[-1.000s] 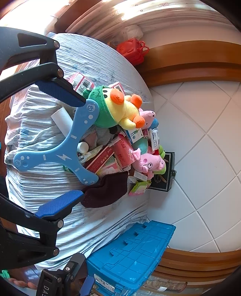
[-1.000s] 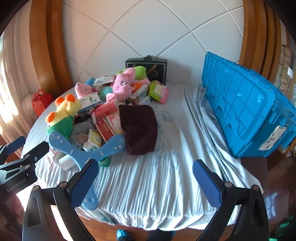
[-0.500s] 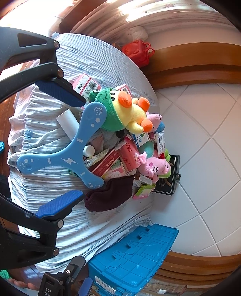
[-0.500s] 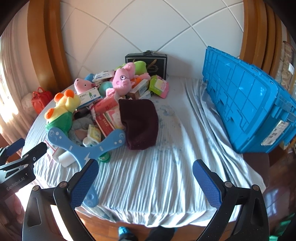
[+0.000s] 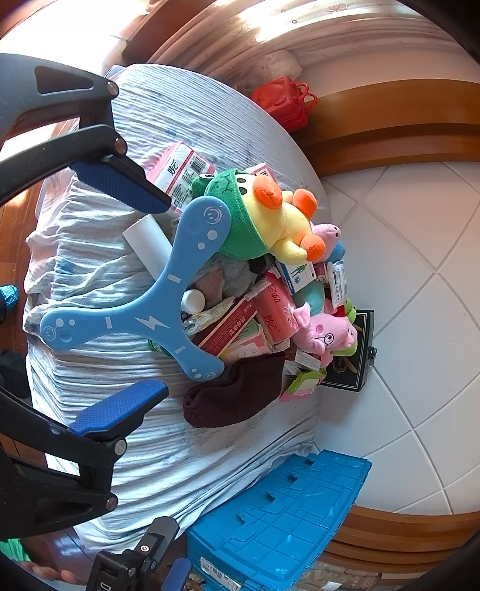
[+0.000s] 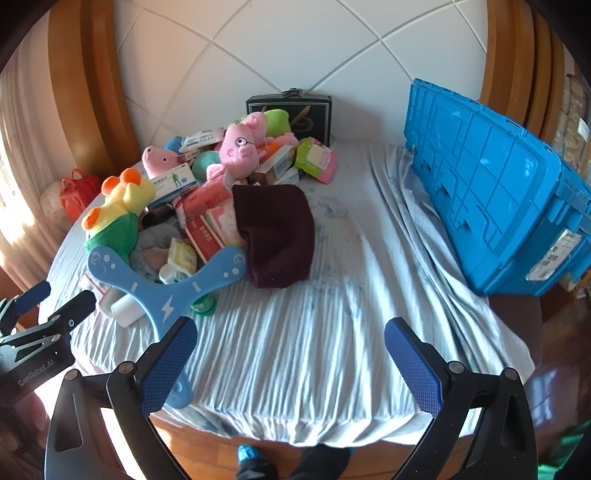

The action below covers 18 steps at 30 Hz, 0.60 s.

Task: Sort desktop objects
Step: 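Move both grippers toward the pile of items on the bed, then grasp the blue boomerang with the left gripper while the right grasps the green-capped jar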

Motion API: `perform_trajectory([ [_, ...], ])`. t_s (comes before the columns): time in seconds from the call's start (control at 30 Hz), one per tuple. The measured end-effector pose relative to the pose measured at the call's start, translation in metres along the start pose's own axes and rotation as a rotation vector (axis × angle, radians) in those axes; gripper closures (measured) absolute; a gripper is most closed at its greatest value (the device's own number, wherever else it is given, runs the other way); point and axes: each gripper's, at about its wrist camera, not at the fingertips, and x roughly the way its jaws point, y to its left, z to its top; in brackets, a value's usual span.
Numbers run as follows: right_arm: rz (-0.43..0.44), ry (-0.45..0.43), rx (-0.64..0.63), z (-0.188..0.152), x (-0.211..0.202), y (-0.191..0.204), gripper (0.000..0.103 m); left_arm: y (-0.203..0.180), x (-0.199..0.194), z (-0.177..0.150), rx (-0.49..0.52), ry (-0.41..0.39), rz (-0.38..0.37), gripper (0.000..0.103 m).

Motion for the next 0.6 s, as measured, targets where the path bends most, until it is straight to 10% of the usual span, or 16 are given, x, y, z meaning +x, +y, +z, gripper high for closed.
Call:
perform_trajectory([
  [0.6, 0.082, 0.118, -0.118, 0.027, 0.089, -0.046, 0.0, -0.024, 0.106, -0.04, -0.081, 0.127, 0.18, 0.011],
])
